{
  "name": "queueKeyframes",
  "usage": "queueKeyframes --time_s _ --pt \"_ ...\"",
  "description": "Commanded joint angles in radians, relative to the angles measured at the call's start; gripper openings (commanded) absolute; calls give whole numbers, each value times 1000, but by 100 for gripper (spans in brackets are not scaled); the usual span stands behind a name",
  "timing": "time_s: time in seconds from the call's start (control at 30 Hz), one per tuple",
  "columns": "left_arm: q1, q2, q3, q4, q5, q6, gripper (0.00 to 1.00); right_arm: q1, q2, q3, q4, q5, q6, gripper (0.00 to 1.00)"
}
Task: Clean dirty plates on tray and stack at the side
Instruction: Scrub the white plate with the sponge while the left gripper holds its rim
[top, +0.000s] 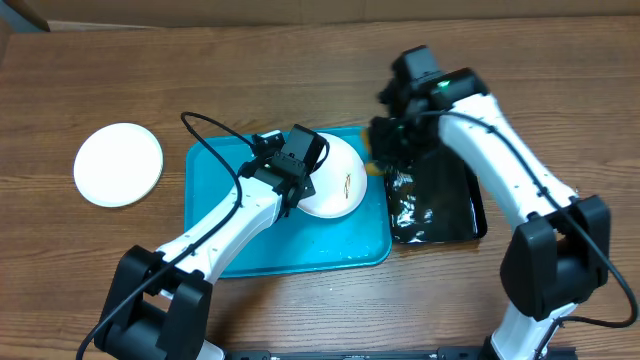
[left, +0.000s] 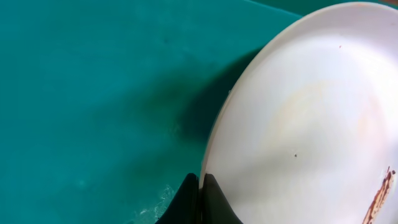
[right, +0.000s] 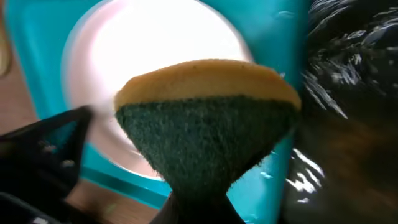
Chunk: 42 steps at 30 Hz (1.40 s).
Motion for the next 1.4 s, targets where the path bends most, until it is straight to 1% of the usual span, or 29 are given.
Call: queueKeyframes --time_s 0.0,0.13,0.23,0.37,0.5,0.6,0.7,0.8,0.9,1.0,1.17,1.3,1.37 --pt "1 10 -8 4 54 85 4 57 -5 -29 47 -7 22 4" --pt "22 10 -8 5 135 141 4 118 14 -68 121 87 84 4" --pt "57 10 -8 5 208 174 4 148 22 -102 187 90 84 4" --pt "101 10 -8 5 265 174 4 180 23 -141 267 118 84 4" --pt "123 17 -8 4 311 174 4 199 23 -164 299 260 83 4" --pt "123 44 -8 7 321 174 5 200 24 -171 313 316 71 4" --pt "123 89 -8 14 325 173 7 200 24 -175 325 318 22 4" --pt "128 132 -8 23 325 173 6 200 24 -175 335 319 -45 4" --pt "129 146 -8 25 325 174 13 200 24 -185 362 319 -128 4" --pt "130 146 -8 23 324 178 16 198 24 -213 407 346 -221 4" --pt "130 146 -8 23 324 195 13 198 24 -271 481 430 -386 4" --pt "130 146 -8 24 324 195 5 198 24 -305 521 446 -507 4" --pt "130 146 -8 25 324 195 4 198 24 -311 549 473 -577 4"
